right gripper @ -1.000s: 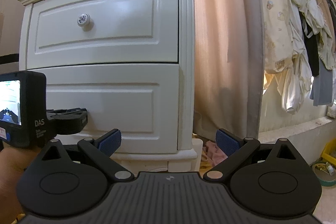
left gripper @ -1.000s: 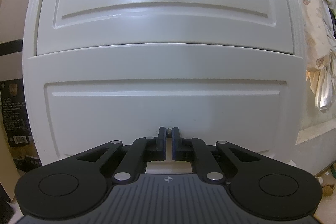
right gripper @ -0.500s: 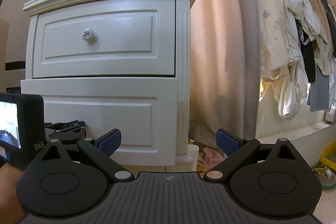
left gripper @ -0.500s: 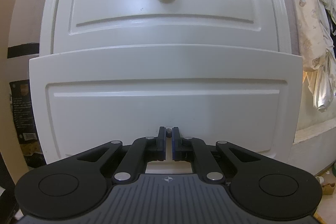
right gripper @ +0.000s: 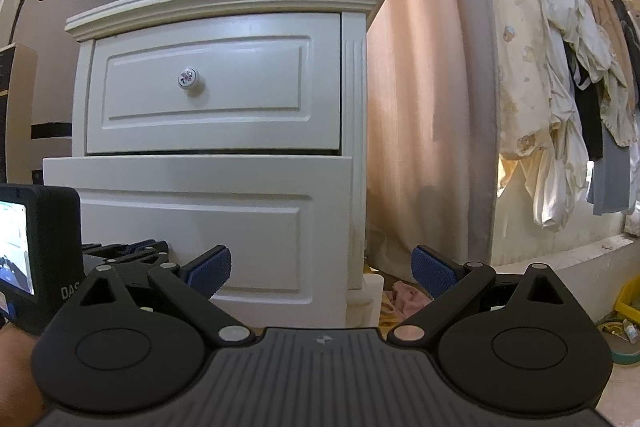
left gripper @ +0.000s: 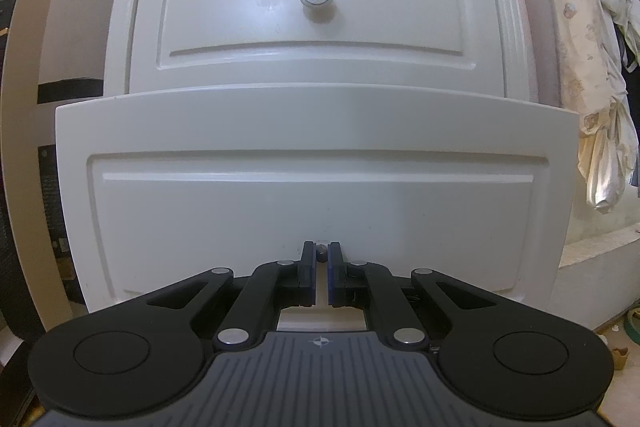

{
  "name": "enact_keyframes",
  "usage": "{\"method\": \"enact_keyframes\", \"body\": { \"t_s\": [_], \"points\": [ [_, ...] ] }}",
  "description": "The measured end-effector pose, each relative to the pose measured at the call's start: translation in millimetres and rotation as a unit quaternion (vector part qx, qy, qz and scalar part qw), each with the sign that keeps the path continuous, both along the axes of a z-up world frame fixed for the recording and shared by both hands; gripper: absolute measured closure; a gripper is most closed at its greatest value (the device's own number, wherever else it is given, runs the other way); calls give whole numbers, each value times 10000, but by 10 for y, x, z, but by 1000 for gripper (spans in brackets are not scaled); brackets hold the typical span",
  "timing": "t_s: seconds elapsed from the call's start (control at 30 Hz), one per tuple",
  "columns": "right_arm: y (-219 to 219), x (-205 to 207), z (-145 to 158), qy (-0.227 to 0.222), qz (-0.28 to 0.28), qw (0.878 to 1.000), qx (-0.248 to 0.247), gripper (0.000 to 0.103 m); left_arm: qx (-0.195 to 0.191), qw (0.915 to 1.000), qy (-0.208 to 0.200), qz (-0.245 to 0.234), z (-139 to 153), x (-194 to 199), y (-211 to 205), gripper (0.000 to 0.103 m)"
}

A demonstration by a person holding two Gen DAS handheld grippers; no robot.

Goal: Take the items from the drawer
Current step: 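Pull the lower drawer open by its knob with the left tool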

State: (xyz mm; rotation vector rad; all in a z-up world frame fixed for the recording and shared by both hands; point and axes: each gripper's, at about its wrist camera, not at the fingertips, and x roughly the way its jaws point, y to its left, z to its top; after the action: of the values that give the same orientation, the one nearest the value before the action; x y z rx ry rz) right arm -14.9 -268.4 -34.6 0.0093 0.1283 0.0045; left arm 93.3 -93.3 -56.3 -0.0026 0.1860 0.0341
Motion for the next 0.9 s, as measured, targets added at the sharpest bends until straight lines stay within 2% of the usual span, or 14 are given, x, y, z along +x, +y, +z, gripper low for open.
{"method": "enact_keyframes", "body": {
  "t_s": [0.6, 0.9],
  "points": [
    [11, -404, 100, -287, 15, 9996, -2, 0, -169, 9998, -6, -61, -12, -638, -12, 101],
    [55, -514, 81, -308, 78, 9995, -36, 0, -160, 9998, -5, -75, -15, -769, -4, 101]
  ]
}}
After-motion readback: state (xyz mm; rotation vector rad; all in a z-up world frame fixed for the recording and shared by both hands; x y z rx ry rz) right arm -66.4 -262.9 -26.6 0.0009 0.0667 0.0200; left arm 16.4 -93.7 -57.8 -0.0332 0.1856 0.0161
